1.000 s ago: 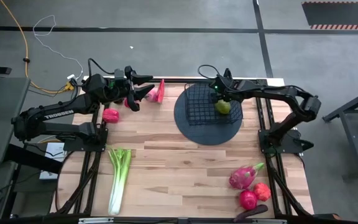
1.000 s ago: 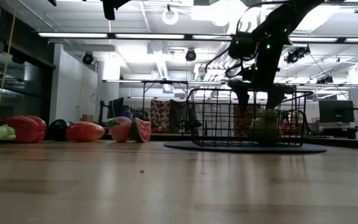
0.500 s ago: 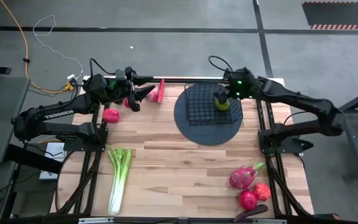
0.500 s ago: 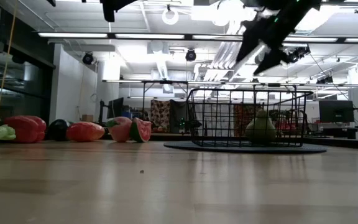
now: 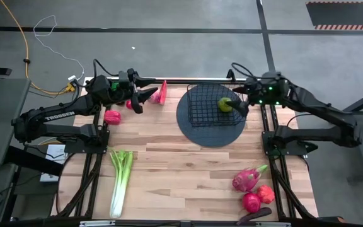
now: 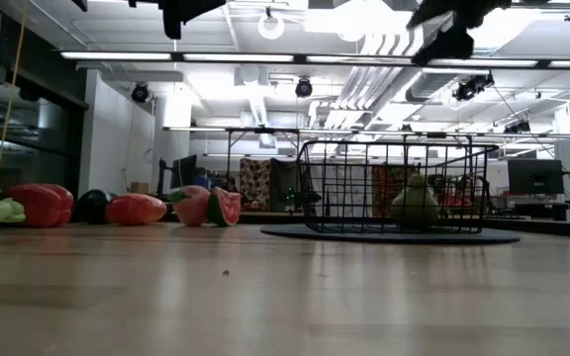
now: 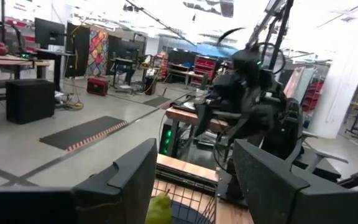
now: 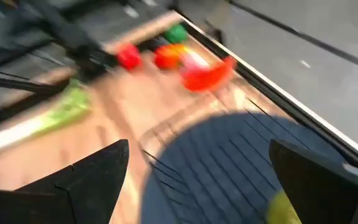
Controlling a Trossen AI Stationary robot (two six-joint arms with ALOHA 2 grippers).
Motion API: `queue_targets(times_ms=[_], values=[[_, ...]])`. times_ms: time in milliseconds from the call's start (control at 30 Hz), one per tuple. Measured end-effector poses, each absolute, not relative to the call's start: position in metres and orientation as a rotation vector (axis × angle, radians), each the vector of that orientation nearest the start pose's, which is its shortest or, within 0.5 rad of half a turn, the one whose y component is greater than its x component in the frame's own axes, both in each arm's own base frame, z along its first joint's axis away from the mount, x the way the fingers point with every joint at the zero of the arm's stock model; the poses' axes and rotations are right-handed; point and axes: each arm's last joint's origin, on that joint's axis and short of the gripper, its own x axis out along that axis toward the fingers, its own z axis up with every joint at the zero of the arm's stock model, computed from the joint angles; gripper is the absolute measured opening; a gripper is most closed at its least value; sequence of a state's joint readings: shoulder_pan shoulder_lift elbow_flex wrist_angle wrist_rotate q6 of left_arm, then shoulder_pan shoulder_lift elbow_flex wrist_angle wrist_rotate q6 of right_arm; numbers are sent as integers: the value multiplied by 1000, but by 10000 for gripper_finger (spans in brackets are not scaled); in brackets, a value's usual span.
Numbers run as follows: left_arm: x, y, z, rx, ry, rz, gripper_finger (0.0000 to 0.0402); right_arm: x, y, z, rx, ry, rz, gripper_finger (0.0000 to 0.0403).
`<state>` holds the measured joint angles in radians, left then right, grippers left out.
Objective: Build produce basket
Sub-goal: Put the watermelon into the black wire basket
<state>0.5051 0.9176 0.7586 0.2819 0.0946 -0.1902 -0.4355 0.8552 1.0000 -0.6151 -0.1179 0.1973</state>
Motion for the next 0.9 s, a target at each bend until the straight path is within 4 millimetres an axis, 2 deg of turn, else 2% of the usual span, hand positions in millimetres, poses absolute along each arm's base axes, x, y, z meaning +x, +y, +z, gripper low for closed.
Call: queue_targets(times_ms=[233,500,633,833,900], values=[[183,97,344,-212,-152,395,200,160,-65,376,323,195,-166,378],[183,98,344,-285,-169,398,200,161,-66,384,368,109,-158,378],[183,104,342,-423,-205,560,200,163,-68,385,427,84,-196,378],[203,132,330,-553,153,743,200,167,-71,382,444,89,-250,378],[214,145,318,-584,294,796,200,169,-72,381,449,97,-252,378]])
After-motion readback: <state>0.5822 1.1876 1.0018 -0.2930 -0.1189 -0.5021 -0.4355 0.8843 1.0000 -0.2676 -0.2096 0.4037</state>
